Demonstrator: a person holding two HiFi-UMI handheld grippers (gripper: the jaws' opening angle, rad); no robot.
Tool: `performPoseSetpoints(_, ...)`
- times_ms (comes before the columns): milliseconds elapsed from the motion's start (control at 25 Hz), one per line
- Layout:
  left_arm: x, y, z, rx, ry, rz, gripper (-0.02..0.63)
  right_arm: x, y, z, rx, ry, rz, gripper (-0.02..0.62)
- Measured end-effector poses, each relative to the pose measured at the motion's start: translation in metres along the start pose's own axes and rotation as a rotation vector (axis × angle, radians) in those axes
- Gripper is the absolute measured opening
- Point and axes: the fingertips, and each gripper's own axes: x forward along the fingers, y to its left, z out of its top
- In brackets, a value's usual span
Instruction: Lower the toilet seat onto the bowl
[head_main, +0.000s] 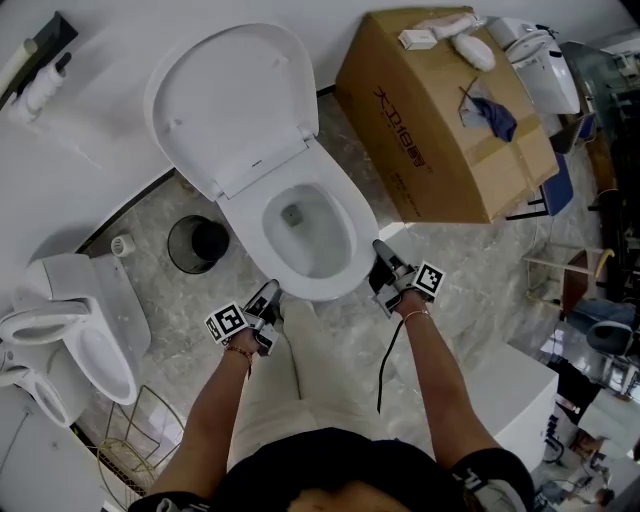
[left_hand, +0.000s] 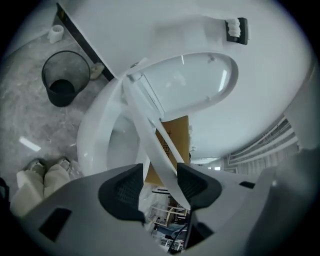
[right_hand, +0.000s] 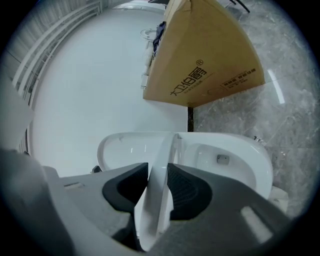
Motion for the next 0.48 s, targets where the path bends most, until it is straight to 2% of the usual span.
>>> performPoseSetpoints(320, 0.023, 0.019, 0.001, -0.015, 0.045, 0.023, 0.19, -0.009, -0.025, 0.0, 0.026, -0.043, -0.017, 0.118)
performPoseSetpoints(480, 0.03, 0.031, -0.001, 0.02, 0.076, 0.072, 0.179, -0.012, -0.038, -0.001, 0.008, -0.042, -0.041, 0.115)
